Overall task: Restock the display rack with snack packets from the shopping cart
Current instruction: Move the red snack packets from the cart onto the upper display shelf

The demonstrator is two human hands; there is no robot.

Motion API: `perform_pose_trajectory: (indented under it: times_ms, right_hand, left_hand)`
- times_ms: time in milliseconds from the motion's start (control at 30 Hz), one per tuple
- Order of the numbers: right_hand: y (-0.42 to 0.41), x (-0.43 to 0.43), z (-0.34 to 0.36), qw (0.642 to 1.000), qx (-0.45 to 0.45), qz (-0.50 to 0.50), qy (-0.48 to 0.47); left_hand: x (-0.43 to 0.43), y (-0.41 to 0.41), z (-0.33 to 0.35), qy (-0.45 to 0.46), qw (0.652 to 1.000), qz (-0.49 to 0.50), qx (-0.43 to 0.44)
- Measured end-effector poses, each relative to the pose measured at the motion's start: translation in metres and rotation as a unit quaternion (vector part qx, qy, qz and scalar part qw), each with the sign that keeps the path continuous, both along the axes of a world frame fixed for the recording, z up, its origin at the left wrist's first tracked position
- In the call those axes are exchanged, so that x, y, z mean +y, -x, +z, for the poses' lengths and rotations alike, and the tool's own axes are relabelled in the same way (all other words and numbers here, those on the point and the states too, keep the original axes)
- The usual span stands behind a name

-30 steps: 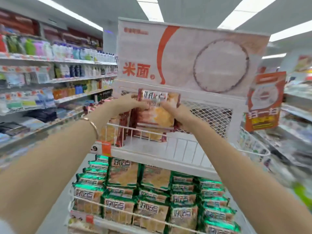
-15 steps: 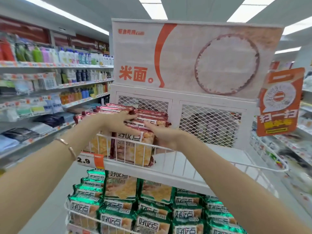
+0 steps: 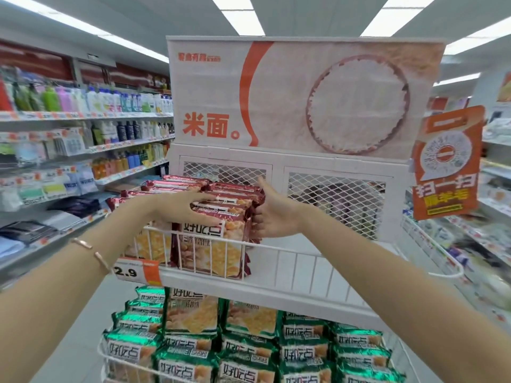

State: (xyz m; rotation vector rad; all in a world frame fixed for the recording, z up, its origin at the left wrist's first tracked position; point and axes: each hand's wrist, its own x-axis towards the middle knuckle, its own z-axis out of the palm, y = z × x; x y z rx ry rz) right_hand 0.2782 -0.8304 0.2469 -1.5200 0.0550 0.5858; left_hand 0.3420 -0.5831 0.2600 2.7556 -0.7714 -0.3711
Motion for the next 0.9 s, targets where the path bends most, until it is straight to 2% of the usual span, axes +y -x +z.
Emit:
perform_pose_trajectory:
  times_ms: [67,133,233,367,433,467,500,567,667,767,800,900]
  right_hand:
    - [0.008,-0.014,0.009,0.996,-0.002,0.019,0.088]
    - [0.015,-0.022,0.015,0.981,0.014,0.08,0.177]
    - [0.015,-0.002,0.01,0.977,-0.004,0.137,0.164]
    - [0.017,0.012,0.001,0.988,-0.023,0.089,0.126]
    - [0.025,0.007,0.003,0.972,-0.073,0.019,0.222]
    - [0.028,0.008,0.004,0.942,-0.137,-0.039,0.303]
    - [0.031,0.012,0.006,0.896,-0.218,-0.101,0.373]
    - [0.033,0.031,0.011,0.802,-0.369,-0.163,0.44]
    - [0.036,0.085,0.013,0.755,-0.468,-0.134,0.439]
    - [0.035,0.158,-0.002,0.682,-0.544,-0.073,0.483]
    - [0.034,0.184,-0.012,0.662,-0.562,-0.058,0.492]
    - [0.036,0.261,-0.056,0.62,-0.605,0.008,0.499]
  left_hand:
    - [0.001,0.002,0.003,0.021,1.0,-0.003,0.008]
    - [0.001,0.004,0.005,0.024,1.0,-0.005,0.008]
    - [0.004,0.003,0.007,0.012,1.0,-0.013,0.012]
    - [0.008,0.002,0.007,0.031,0.999,-0.011,0.013]
    - [0.009,0.009,0.008,0.059,0.998,-0.012,-0.023]
    - [0.012,0.013,0.008,0.093,0.995,0.001,-0.036]
    - [0.017,0.017,0.008,0.136,0.989,0.021,-0.05]
    - [0.037,0.024,0.007,0.215,0.971,0.067,-0.085]
    - [0.089,0.033,0.001,0.24,0.95,0.136,-0.145]
    - [0.158,0.046,-0.021,0.227,0.933,0.208,-0.189]
    - [0.182,0.052,-0.033,0.216,0.927,0.237,-0.194]
    - [0.261,0.083,-0.082,0.167,0.917,0.336,-0.14]
